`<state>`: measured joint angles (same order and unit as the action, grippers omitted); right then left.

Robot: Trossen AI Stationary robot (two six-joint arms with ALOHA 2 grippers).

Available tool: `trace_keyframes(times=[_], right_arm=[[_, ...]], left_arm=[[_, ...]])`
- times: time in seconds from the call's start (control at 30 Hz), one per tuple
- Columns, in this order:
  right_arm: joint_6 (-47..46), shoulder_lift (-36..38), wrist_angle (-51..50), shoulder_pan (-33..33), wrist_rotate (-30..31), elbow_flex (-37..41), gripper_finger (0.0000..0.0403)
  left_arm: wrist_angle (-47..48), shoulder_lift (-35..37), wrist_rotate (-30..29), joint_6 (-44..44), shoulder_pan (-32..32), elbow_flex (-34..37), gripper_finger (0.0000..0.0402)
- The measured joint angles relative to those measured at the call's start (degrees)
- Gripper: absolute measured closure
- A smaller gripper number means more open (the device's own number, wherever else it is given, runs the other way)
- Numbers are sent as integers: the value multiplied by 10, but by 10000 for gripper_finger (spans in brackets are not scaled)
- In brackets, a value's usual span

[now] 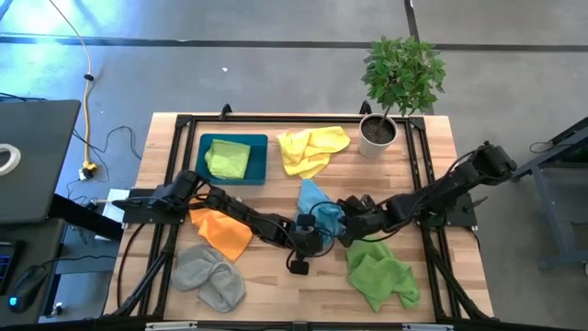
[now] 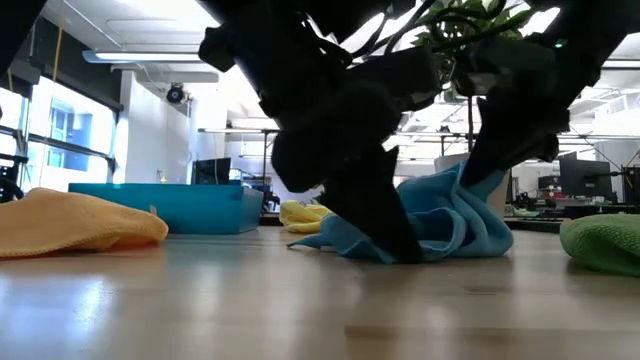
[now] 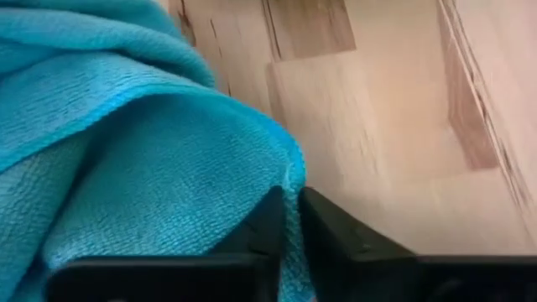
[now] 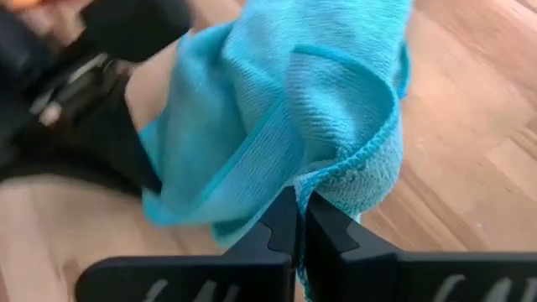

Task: Fold microfiber towels
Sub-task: Fold the blue microfiber cloth

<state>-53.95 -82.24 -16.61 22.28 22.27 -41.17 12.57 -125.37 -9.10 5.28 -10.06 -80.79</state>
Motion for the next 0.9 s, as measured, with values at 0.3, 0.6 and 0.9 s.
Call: trace_keyframes(times=[0.3, 0.6, 0.9], right_arm=[[132, 0, -9, 35, -2, -2, 403], [229, 1, -204, 40, 72, -134, 403], [240, 1, -486, 40, 156, -311, 403]], left_arm=[[99, 51, 7, -25, -1, 8, 399], [210, 172, -56, -65, 10, 6, 400], [245, 319, -70, -103, 64, 4, 401]])
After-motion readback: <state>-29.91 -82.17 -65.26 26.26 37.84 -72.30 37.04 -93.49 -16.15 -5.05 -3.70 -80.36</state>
